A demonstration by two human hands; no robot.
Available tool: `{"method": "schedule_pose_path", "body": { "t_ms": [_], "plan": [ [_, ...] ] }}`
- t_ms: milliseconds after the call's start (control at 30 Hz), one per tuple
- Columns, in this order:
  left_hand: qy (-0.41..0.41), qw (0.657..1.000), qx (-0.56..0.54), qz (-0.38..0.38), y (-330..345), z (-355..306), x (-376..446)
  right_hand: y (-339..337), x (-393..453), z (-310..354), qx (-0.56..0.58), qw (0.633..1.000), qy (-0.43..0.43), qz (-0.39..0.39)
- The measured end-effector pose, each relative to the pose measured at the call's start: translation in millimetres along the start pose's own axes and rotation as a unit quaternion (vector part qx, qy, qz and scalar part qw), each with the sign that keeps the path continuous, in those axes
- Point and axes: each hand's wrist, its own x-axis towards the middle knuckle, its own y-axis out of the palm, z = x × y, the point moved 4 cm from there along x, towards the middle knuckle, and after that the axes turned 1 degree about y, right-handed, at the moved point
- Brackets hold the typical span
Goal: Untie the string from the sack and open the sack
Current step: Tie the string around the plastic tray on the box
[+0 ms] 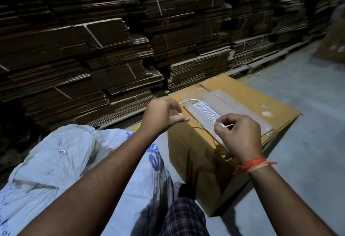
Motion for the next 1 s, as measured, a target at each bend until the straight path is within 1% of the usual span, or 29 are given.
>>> {"method": "schedule_pose_path", "body": {
  "t_ms": [200,400,567,667,800,867,933,1000],
  "plan": [
    [-0.052,0.994,0.079,0.053,28,-20,44,-5,37,-20,-0.042,0.999,0.014,0.003],
    [-0.064,0.978,0.16,0.115,54,-30,79,5,69,-28,-0.07,0.997,0.041,0.012],
    [-0.062,0.945,0.249,0.205,79,-36,101,21,85,-33,-0.146,0.987,0.065,0.019],
    [-0.07,0.924,0.267,0.265,91,-39,108,27,89,-36,-0.2,0.976,0.081,0.024],
    [-0.068,0.897,0.288,0.33,105,-45,115,36,96,-41,-0.283,0.957,0.052,0.041],
    [-0.067,0.884,0.298,0.354,112,-48,115,40,99,-43,-0.314,0.946,0.043,0.069],
    [-0.069,0.879,0.292,0.37,121,-51,115,39,100,-44,-0.311,0.946,0.04,0.082],
    [-0.071,0.886,0.277,0.364,128,-54,118,27,98,-45,-0.251,0.965,0.049,0.062]
  ]
}}
